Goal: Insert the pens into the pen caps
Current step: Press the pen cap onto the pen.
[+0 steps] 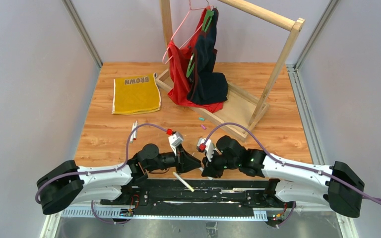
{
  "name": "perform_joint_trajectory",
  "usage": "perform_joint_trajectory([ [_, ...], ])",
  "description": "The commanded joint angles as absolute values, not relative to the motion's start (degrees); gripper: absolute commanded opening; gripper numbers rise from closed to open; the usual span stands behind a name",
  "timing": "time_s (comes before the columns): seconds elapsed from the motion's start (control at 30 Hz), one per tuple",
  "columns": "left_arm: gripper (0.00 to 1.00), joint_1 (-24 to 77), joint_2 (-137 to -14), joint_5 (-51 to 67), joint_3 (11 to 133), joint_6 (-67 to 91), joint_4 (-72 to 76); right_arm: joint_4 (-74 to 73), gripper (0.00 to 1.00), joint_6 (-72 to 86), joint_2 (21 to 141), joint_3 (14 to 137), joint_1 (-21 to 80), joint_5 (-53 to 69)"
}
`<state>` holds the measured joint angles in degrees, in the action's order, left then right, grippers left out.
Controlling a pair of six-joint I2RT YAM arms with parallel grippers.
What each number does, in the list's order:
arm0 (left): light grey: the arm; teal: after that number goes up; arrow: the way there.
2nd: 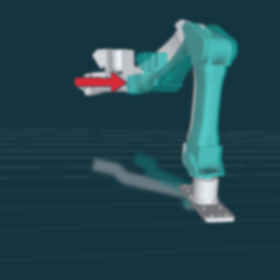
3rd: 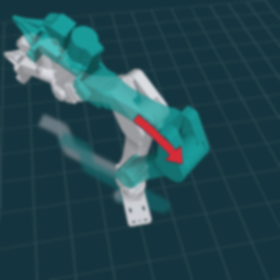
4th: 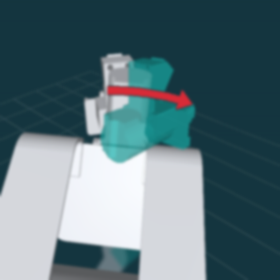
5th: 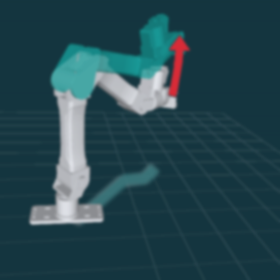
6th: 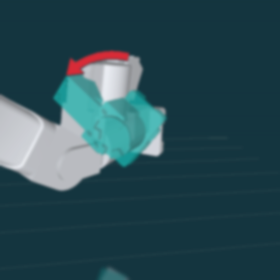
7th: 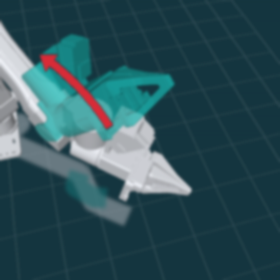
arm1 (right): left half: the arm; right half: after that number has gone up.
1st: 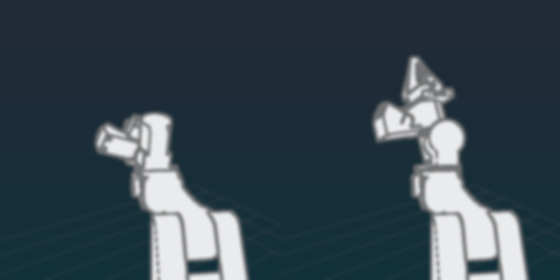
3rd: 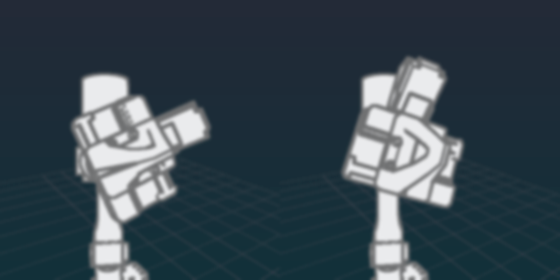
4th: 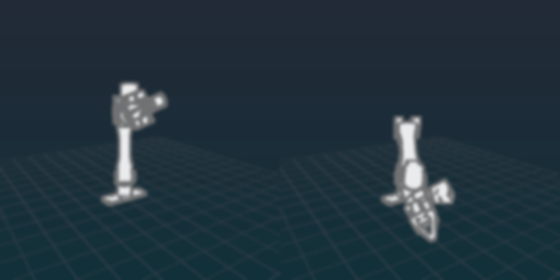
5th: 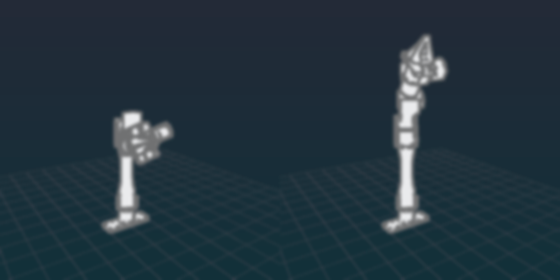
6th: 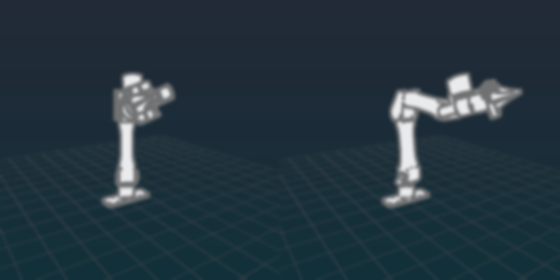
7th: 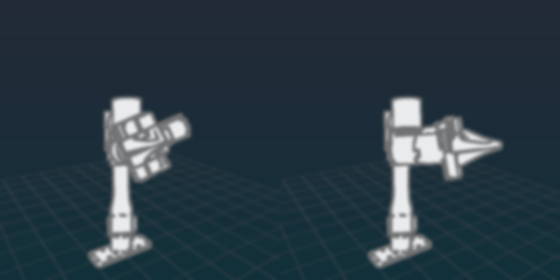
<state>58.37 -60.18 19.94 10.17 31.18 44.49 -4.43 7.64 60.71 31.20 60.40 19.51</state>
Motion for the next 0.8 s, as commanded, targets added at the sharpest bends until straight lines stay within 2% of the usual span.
perform_joint_trajectory([
  [0.0, 0.00, 66.36, -58.17, 41.05, 8.94, 35.15, 28.26, 23.48, 0.01, 8.26, 59.92, 37.88, 53.88, 6.43],
  [0.23, 0.01, 66.36, -50.82, 29.19, 14.83, 32.98, 20.68, 23.20, 0.01, 9.31, 58.19, 34.52, 54.04, 17.90],
  [0.43, 0.11, 66.40, -50.34, 27.94, 19.10, 31.50, 17.21, 21.10, 0.01, 9.76, 56.58, 33.57, 55.02, 23.96],
  [0.63, 0.57, 66.41, -46.75, 19.83, 24.04, 27.20, 9.23, 18.07, 0.01, 9.42, 55.11, 33.41, 55.35, 27.79],
  [0.77, 0.81, 66.28, -40.95, 11.61, 25.87, 23.88, 4.78, 14.16, 0.01, 8.70, 53.79, 33.49, 55.40, 25.47],
])
